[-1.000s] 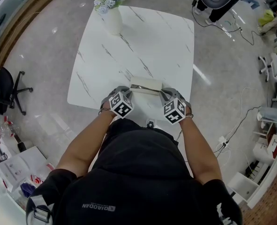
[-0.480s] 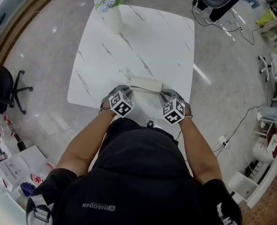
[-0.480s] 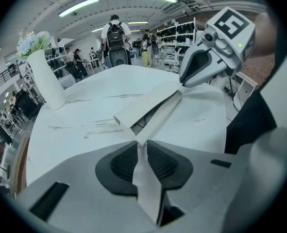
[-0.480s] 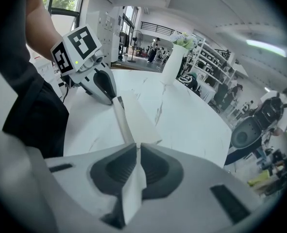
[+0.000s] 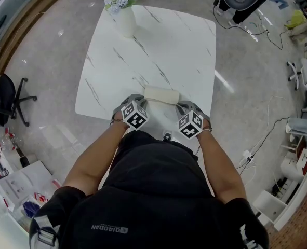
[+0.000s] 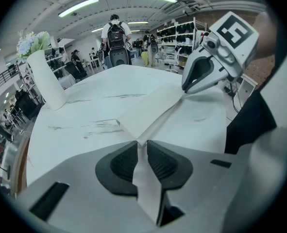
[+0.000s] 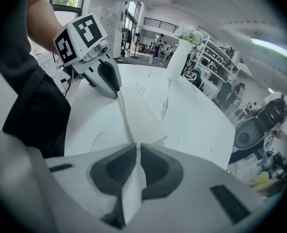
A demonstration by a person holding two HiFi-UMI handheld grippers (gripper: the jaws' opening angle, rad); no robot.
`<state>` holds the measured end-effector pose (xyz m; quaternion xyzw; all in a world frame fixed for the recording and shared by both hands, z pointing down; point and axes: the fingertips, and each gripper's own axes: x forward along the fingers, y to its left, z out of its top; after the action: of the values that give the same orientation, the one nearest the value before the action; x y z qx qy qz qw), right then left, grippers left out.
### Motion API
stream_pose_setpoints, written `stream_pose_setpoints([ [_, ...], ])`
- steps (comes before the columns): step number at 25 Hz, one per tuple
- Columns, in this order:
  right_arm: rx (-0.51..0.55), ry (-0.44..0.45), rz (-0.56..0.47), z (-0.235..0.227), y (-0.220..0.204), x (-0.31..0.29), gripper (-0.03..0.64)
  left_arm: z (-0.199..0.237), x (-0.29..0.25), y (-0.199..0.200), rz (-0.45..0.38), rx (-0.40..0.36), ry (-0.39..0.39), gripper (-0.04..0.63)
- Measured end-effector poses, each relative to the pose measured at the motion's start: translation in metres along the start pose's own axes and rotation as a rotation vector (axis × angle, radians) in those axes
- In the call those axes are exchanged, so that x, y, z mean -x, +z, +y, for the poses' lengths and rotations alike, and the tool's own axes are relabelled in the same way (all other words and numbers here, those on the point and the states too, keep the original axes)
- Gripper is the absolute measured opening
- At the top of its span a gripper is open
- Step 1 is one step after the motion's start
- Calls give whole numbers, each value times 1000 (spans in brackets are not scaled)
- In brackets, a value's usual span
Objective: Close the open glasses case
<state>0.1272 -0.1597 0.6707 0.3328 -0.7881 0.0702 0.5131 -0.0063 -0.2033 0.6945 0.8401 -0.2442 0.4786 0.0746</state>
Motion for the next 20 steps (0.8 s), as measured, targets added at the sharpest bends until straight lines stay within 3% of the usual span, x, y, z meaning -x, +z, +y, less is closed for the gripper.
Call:
stream_pose_setpoints([
  [12, -26, 17, -10, -1, 1, 4, 25, 0, 6, 1, -9, 11, -3, 66],
  [20, -52, -25, -82, -10, 14, 31, 25, 5, 45, 14, -89, 38, 14, 64],
])
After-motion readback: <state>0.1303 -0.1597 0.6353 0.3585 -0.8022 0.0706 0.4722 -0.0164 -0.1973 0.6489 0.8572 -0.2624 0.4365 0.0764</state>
